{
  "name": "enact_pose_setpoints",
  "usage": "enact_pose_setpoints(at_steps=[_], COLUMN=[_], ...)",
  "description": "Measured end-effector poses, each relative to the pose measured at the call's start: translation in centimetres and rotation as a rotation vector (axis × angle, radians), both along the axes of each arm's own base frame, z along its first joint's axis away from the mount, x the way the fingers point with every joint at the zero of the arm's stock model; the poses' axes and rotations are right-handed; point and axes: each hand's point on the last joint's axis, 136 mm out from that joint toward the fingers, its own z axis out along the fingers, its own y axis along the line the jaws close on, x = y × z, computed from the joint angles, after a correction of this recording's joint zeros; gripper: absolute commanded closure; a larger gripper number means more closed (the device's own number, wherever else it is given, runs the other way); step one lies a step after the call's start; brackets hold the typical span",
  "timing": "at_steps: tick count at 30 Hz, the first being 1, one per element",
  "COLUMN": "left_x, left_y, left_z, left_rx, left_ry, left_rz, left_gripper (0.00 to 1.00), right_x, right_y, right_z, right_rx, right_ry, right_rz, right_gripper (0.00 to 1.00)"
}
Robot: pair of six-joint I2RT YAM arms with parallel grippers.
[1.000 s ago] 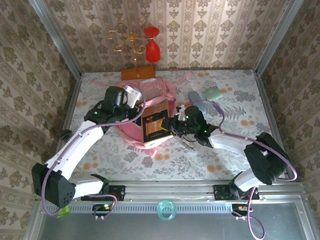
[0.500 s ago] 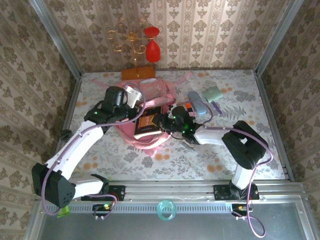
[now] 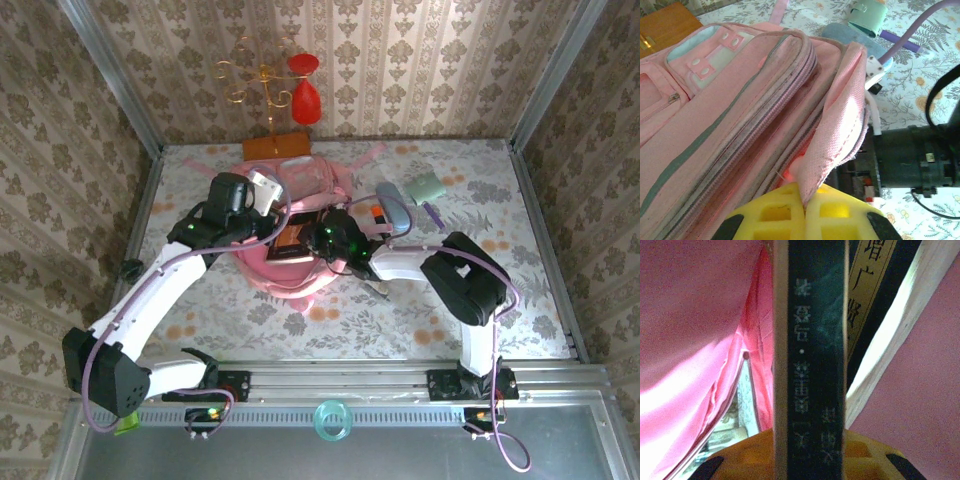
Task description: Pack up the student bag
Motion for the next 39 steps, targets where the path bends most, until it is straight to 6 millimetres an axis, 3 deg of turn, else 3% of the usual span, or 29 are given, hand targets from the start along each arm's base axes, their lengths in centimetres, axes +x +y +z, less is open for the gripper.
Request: enact_pose_setpoints(at_steps=[9, 12, 16, 18, 25, 33, 39], left_x=[-0.3, -0.4, -0.3, -0.3, -0.3, -0.5, -1.7], left_y=[0.0, 0.2, 0.2, 0.2, 0.3, 0.0, 1.1], left_z=[0.7, 1.1, 1.2, 1.1, 1.0, 0.6, -3.1], left_rx=[-0.005, -0.007, -0.007, -0.006, -0.012, -0.014, -0.009], left_ry=[-0.020, -0.034, -0.039, -0.039, -0.028, -0.013, 0.046], left_rz=[-0.001, 0.006, 0.009, 0.009, 0.029, 0.065, 0.120], left_gripper=[1.00, 1.00, 1.00, 1.00, 1.00, 1.00, 1.00], right_x=[3.7, 4.6, 4.9, 4.5, 0.8, -5.1, -5.3], right_y=[2.1, 2.4, 1.8, 1.2, -2.4, -8.3, -14.5], right_z=[0.0, -0.3, -0.4, -0.2, 0.9, 4.6, 8.1], right_rx=[-0.016, -0.025, -0.071, -0.096, -0.181, -0.291, -0.462], right_ry=[-0.089, -0.112, -0.146, -0.163, -0.193, -0.277, -0.358], right_rz=[-0.100, -0.139, -0.158, -0.151, -0.106, -0.017, 0.007], right_gripper=[0.88, 0.74, 0.44, 0.41, 0.32, 0.31, 0.30])
